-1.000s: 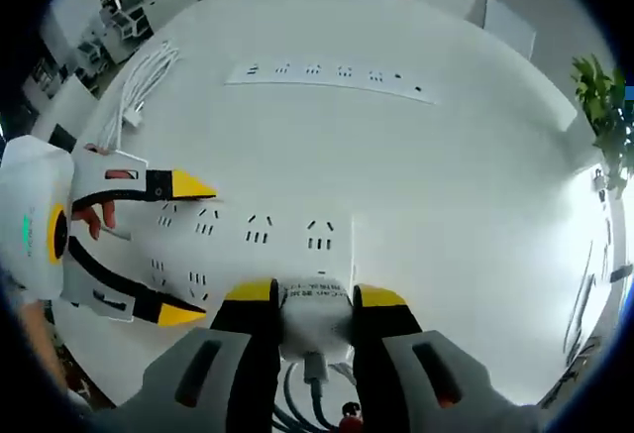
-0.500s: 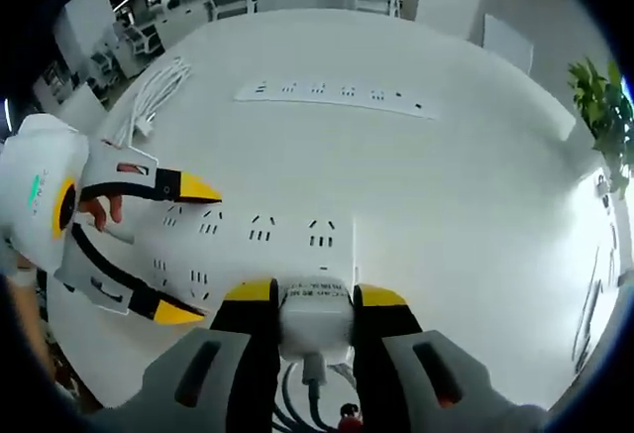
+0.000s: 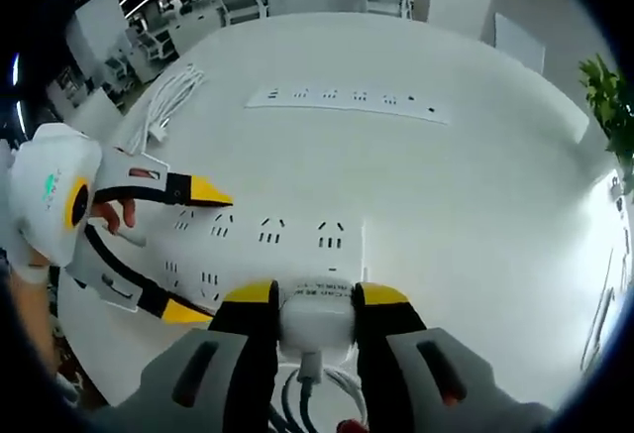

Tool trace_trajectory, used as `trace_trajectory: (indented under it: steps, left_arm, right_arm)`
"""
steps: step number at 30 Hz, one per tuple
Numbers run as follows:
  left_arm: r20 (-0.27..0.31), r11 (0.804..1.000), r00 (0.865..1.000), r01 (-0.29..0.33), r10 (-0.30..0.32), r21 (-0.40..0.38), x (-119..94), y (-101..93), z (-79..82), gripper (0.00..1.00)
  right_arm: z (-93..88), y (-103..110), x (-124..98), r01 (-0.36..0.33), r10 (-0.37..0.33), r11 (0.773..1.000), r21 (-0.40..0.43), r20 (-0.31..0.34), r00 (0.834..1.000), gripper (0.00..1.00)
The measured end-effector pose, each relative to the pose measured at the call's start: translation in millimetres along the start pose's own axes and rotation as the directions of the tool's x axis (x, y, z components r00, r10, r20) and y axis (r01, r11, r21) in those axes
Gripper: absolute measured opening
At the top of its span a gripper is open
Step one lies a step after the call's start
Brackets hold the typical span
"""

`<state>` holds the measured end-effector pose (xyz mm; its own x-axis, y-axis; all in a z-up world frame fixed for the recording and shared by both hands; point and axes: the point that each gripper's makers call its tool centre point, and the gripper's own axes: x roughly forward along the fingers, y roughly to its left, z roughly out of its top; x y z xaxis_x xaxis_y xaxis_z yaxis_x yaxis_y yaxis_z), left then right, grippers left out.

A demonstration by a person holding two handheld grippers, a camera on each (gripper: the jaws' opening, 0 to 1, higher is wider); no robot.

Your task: Straighten the power strip on the desk, plug the charger into it

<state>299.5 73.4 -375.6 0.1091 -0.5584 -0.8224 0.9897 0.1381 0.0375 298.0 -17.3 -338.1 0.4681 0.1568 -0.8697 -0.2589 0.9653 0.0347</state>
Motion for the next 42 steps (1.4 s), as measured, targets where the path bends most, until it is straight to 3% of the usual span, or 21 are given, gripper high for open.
trace_trajectory:
  steps: [6, 10, 14, 18, 25, 30, 35, 42]
  left_arm:
    - [0.003, 1.0, 1.0, 0.001, -0.001, -0.001, -0.6, -0.4, 0.1, 0.68]
    - [0.002, 1.0, 1.0, 0.0, 0.0, 0.0, -1.2, -0.6, -1.2, 0.68]
    - [0.003, 1.0, 1.0, -0.001, 0.001, 0.002, -1.4, -0.7, -1.6, 0.68]
    - [0.012, 1.0, 1.0, 0.002, -0.003, 0.007, -1.6, -0.8, -1.8, 0.67]
    - [0.0, 1.0, 1.0, 0.001, -0.001, 0.029, -1.3, -1.2, -2.6, 0.67]
    - [-0.007, 1.0, 1.0, -0.007, 0.007, 0.018, -1.5, 0.5, -3.5, 0.67]
    - [-0.008, 1.0, 1.0, -0.008, 0.008, 0.008, -1.5, 1.2, -3.8, 0.68]
    - [-0.009, 1.0, 1.0, -0.012, 0.012, -0.001, -1.7, 0.8, -4.2, 0.68]
  right_arm:
    - [0.1, 3.3, -16.2, 0.007, -0.007, 0.999, -0.05, -0.009, 1.0, 0.3]
    - [-14.3, 1.6, -18.4, 0.016, -0.024, 0.996, -0.084, -0.097, 0.995, 0.29]
    - [-12.6, -0.2, -16.8, 0.023, -0.029, 0.997, -0.07, -0.098, 0.995, 0.26]
    - [-13.1, -1.6, -15.4, 0.017, -0.021, 0.999, -0.031, -0.139, 0.99, 0.24]
    - [-10.7, -3.4, -9.7, 0.032, -0.035, 0.999, -0.016, -0.289, 0.957, 0.21]
    - [-3.4, -4.0, -5.9, 0.087, -0.1, 0.994, -0.061, -0.249, 0.963, 0.21]
    - [-5.2, -4.2, -8.5, 0.065, -0.079, 0.995, -0.081, -0.191, 0.978, 0.23]
    - [-6.2, -3.1, -8.9, 0.038, -0.052, 0.996, -0.079, -0.178, 0.983, 0.24]
